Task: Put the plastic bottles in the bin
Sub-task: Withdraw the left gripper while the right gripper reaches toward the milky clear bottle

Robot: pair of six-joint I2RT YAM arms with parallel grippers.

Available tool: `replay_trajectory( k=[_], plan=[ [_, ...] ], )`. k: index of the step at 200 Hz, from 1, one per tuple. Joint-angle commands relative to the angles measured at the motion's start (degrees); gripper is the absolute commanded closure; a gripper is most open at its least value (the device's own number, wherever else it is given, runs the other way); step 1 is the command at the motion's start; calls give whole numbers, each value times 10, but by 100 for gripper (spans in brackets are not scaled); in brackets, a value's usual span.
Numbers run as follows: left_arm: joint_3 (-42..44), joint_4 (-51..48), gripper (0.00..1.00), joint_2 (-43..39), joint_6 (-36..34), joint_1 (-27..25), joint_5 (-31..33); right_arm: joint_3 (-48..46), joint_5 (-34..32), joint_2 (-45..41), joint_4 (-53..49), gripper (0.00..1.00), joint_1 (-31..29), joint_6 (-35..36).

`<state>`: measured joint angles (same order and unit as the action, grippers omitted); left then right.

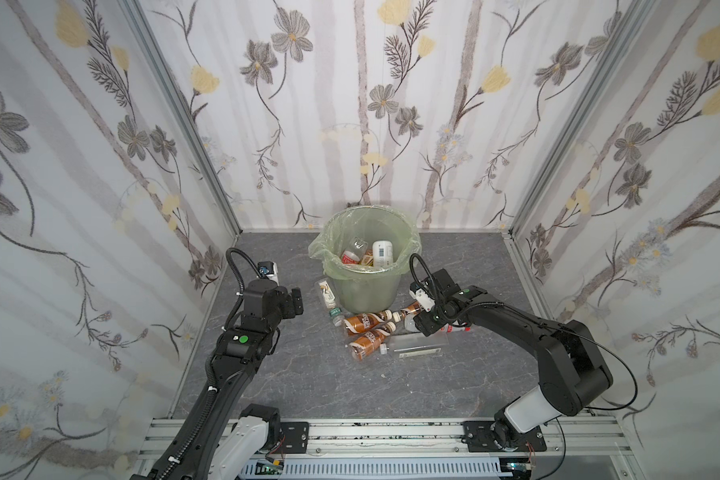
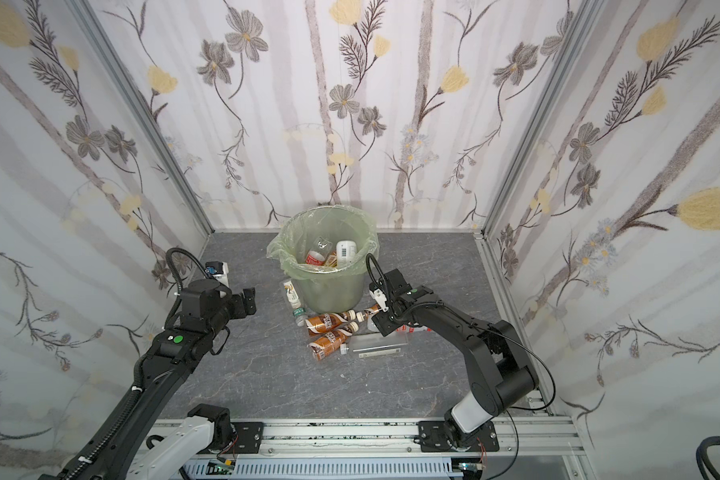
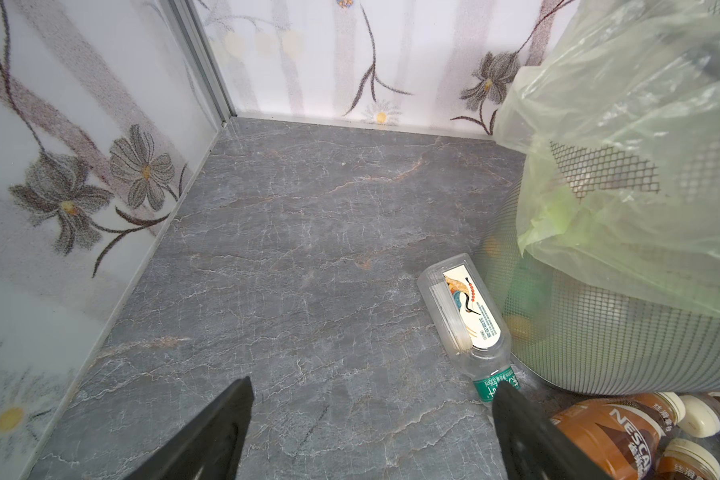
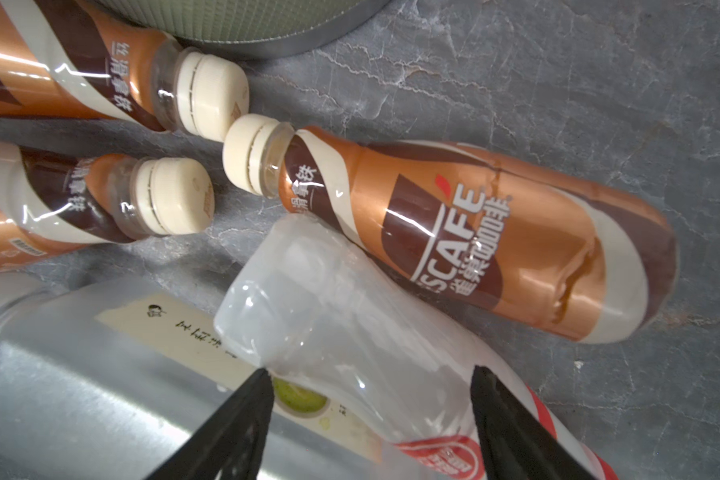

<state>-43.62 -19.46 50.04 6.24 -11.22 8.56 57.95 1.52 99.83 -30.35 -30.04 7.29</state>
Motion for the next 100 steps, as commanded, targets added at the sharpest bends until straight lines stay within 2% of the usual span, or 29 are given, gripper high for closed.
replay_trajectory(
  k=[1, 100],
  plan=[
    [1, 20, 8, -2, 6, 3, 1, 3, -1, 13, 5, 25, 0, 20],
    [0, 20, 8, -15, 7, 7, 1, 8, -17, 46, 27, 29, 20, 16]
  ],
)
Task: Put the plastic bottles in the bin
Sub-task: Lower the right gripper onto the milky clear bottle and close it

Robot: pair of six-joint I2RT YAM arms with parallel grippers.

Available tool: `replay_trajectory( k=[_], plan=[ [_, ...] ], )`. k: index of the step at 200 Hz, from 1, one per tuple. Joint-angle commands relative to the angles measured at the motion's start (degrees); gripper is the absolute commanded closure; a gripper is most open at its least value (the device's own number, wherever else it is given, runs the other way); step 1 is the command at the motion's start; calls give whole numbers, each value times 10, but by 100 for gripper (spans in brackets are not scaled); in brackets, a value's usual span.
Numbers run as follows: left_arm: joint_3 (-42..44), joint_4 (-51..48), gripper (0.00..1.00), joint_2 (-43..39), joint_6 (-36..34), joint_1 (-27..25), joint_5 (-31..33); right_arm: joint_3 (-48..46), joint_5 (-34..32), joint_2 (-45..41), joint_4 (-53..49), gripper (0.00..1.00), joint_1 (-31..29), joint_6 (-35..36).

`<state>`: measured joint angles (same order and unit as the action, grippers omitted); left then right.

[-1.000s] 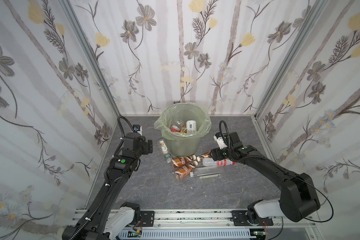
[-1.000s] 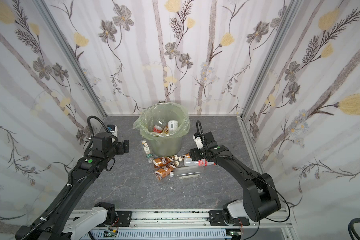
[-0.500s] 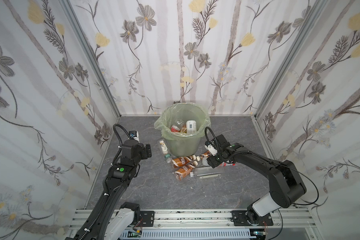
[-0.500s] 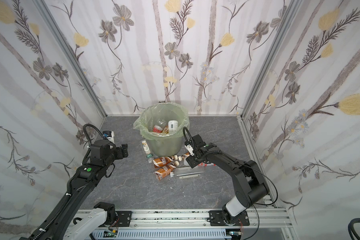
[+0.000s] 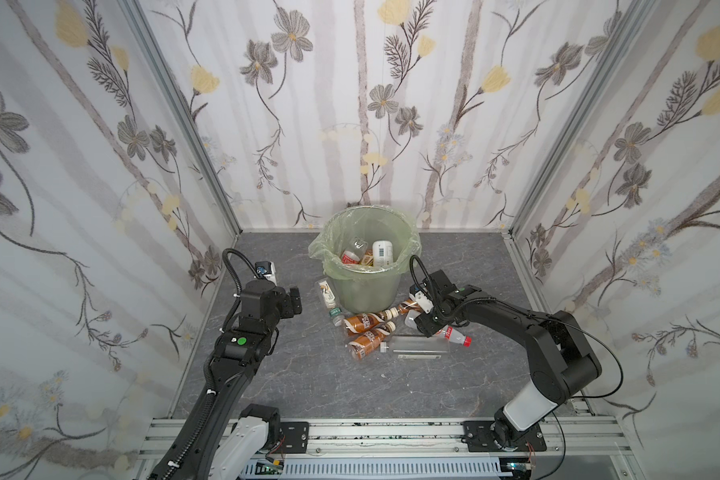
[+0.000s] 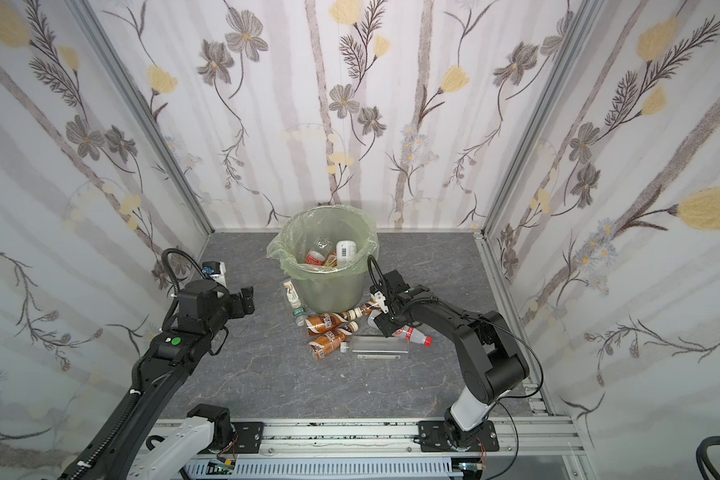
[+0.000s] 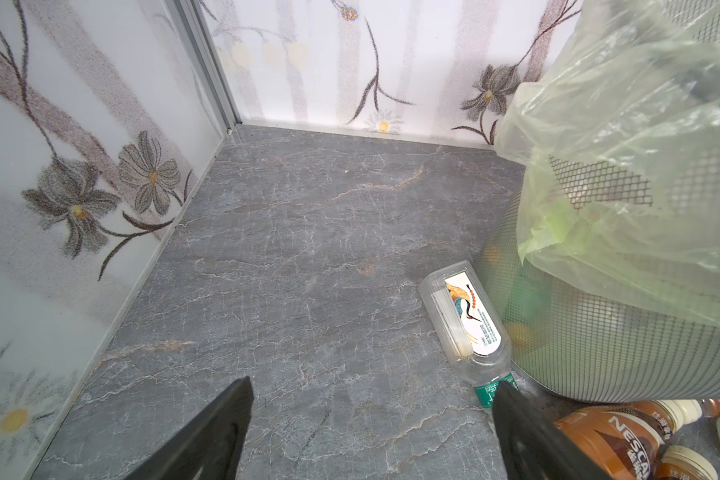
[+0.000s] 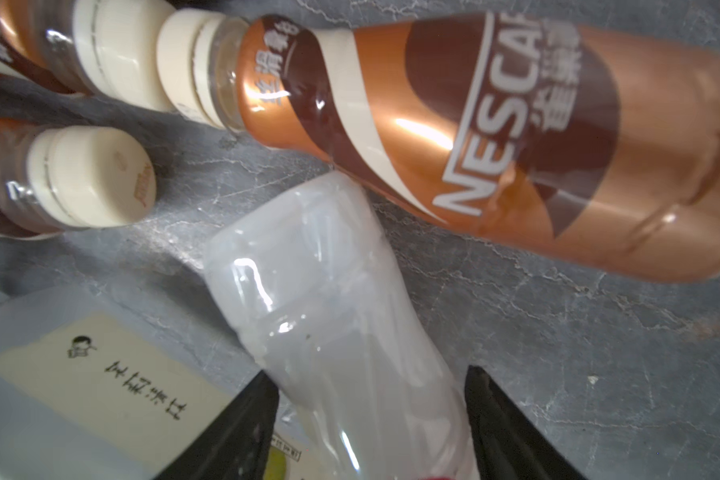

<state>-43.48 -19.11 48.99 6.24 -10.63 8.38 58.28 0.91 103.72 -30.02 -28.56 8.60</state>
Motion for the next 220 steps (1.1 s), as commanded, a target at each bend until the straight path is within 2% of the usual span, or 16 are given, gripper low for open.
replay_trajectory(
  k=[1, 98, 173, 220],
  plan=[
    [-1, 17, 8, -5, 7, 2, 3, 5, -11, 8, 23, 29, 5, 3],
    [-11, 15, 8, -14, 13, 3, -3, 10, -15, 34, 26, 32, 11, -3],
    [-13, 16, 8, -14, 16, 3, -3, 10, -55, 5, 37, 48, 28, -10],
    [-7, 15, 8, -18, 21, 3, -6, 6, -64, -30, 37, 50, 30, -16]
  ],
)
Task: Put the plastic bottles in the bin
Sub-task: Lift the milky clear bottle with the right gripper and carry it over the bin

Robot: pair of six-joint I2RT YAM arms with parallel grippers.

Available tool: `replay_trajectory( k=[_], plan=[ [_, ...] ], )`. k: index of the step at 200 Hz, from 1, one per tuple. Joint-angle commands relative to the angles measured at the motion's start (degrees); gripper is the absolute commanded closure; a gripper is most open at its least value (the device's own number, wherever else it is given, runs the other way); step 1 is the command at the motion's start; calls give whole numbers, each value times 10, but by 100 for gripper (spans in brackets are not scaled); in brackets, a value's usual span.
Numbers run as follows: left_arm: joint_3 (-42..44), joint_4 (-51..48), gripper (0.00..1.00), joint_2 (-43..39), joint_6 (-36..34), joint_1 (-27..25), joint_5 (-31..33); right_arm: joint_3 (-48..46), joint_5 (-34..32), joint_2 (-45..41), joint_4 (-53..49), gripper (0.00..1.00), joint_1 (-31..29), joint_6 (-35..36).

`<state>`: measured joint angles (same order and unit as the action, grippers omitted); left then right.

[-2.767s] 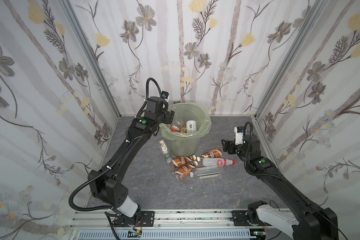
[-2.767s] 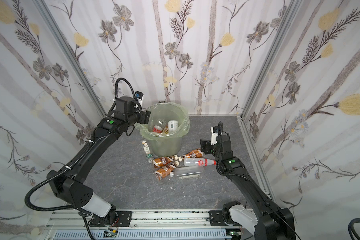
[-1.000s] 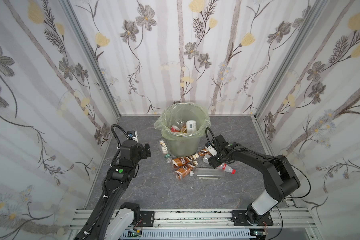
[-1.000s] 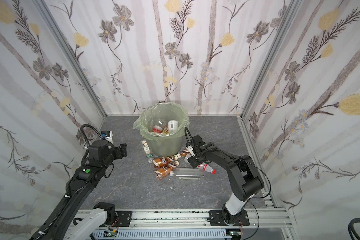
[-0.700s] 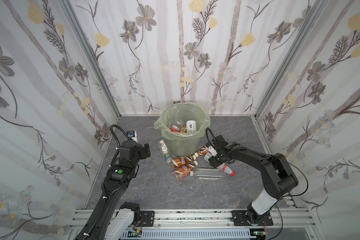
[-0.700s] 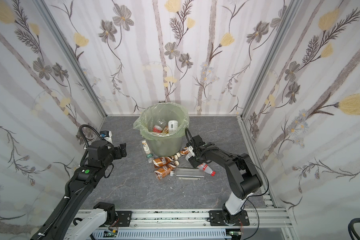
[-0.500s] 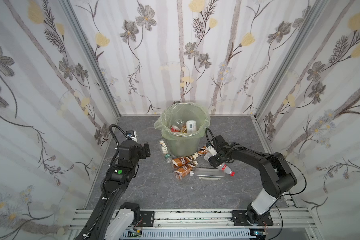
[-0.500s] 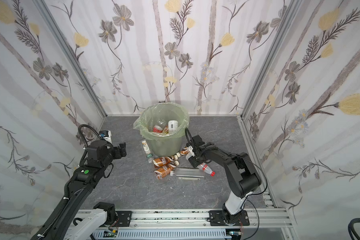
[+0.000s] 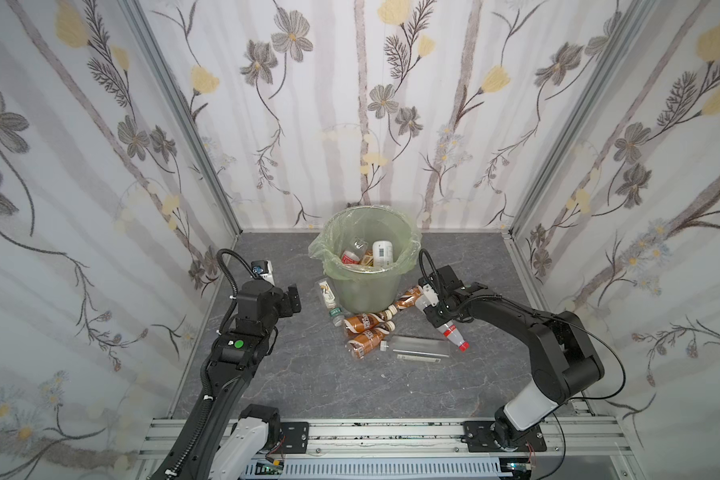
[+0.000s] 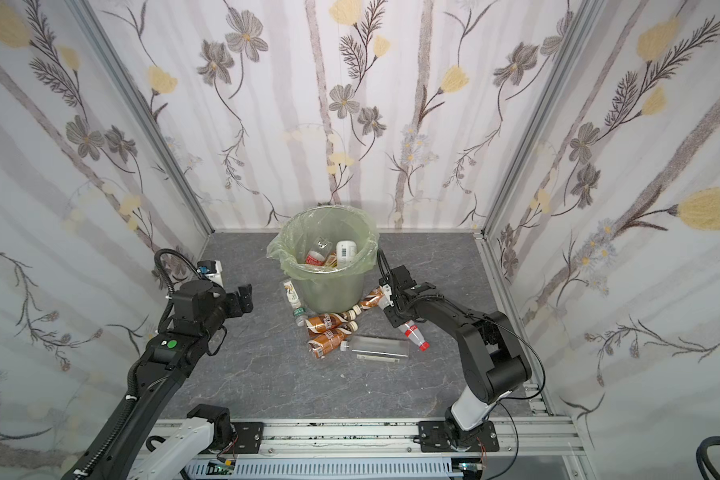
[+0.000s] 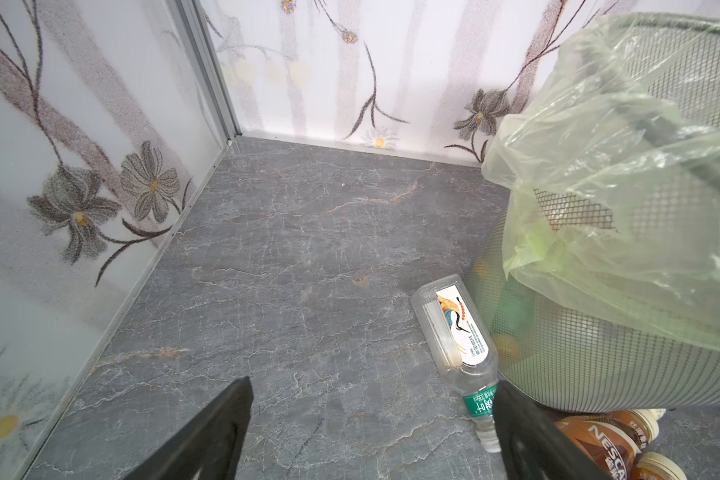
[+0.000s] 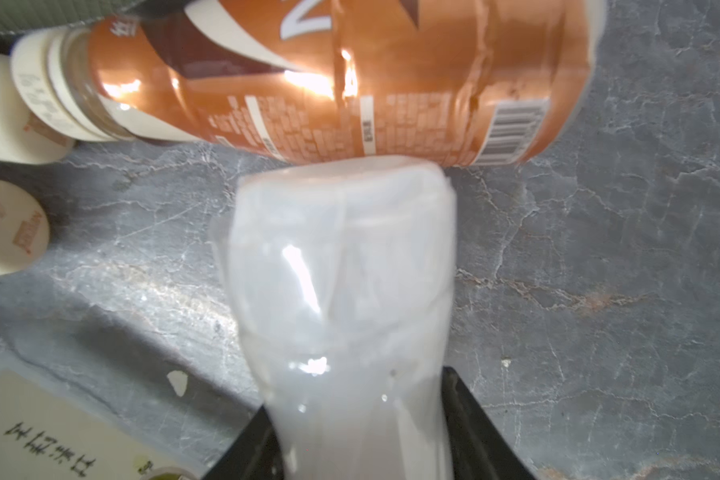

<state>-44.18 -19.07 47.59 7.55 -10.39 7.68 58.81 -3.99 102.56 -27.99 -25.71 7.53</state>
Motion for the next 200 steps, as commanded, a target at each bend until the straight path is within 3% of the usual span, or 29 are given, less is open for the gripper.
replay_trajectory(
  k=[1, 83, 156, 200],
  plan=[
    [0, 15, 8, -4, 8, 1, 1, 1, -15, -20, 17, 50, 2, -5],
    [11, 16, 8, -6, 11, 1, -3, 17, 10, -127, 45, 52, 52, -47],
    [42, 34, 8, -4, 14, 1, -6, 87, 58, -219, 105, 52, 73, -106],
    [53, 44, 8, -3, 20, 1, -10, 162, 150, -229, 159, 52, 72, -132]
  ],
)
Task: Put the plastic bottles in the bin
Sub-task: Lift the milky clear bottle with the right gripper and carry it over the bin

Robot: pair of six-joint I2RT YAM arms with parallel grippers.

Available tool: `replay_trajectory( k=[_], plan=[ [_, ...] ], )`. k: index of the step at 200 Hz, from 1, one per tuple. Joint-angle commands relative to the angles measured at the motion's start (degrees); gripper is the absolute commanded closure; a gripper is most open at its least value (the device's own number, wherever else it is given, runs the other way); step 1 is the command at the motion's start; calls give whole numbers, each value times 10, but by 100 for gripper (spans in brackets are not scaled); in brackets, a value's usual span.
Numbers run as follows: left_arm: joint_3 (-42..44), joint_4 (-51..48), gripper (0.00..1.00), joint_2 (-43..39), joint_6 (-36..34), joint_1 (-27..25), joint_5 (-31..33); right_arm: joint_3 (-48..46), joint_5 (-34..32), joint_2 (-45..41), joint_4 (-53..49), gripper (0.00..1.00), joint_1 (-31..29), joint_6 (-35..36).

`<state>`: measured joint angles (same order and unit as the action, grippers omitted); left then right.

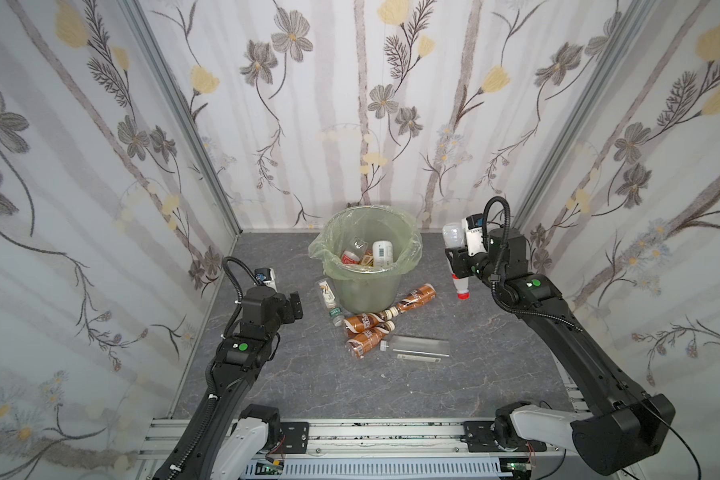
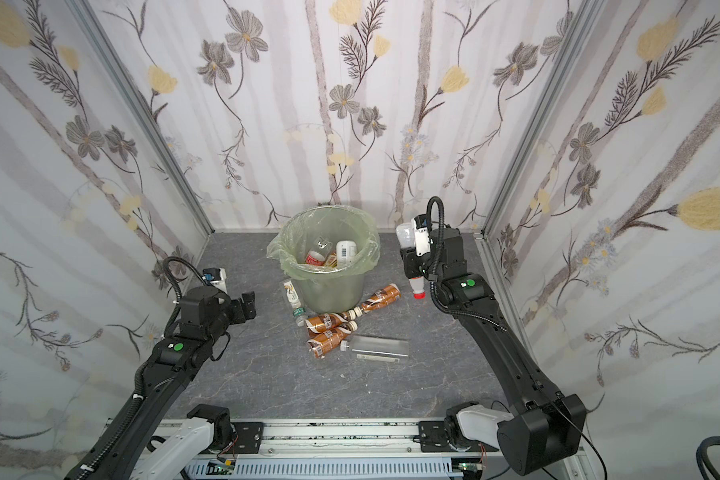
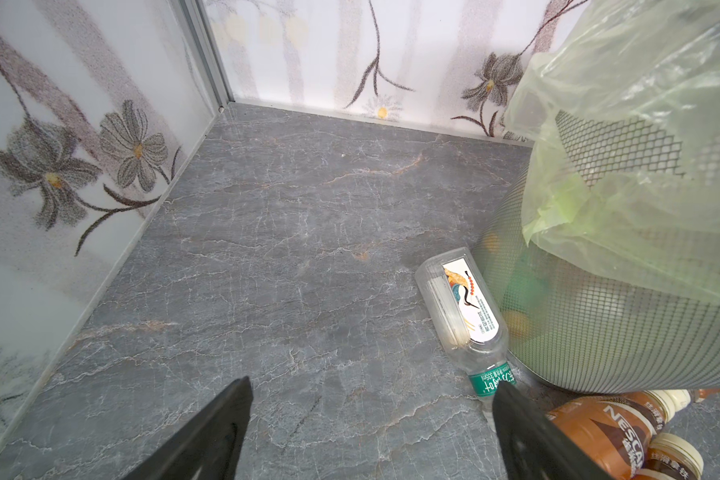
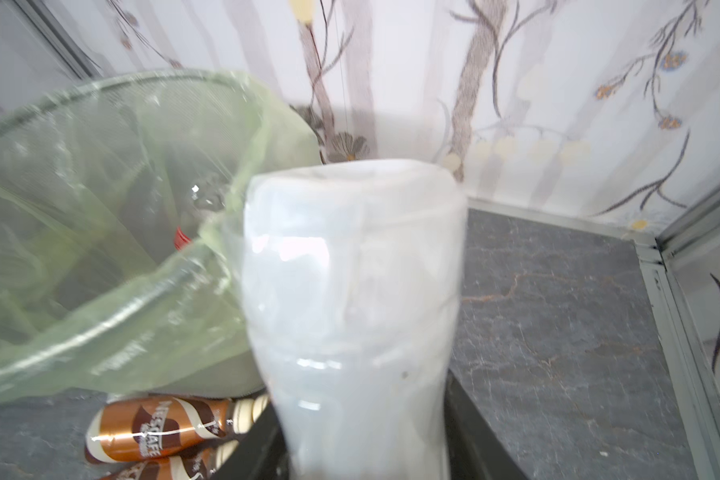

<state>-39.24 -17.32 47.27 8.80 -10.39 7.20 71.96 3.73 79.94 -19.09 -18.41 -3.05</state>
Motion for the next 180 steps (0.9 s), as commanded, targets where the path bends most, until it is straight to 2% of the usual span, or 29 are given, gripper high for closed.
replay_trajectory(
  k=[1, 25, 49, 80, 131, 180],
  plan=[
    [4, 27, 8, 1, 8, 1, -5, 32, 75, -2, 72, 52, -1, -27],
    [5, 32, 8, 2, 9, 1, -6, 68, 120, 22, 124, 54, -20, -61],
    [6, 33, 8, 0, 10, 2, -7, 116, 110, 56, 148, 54, -59, -62],
    [7, 34, 8, -5, 10, 2, -4, 168, 136, 97, 198, 54, -92, -86],
    [8, 39, 8, 2, 14, 2, -7, 184, 153, 164, 302, 53, -126, -141],
    [9, 41, 8, 0, 13, 2, -6, 185, 152, 220, 340, 52, -145, -169]
  ],
)
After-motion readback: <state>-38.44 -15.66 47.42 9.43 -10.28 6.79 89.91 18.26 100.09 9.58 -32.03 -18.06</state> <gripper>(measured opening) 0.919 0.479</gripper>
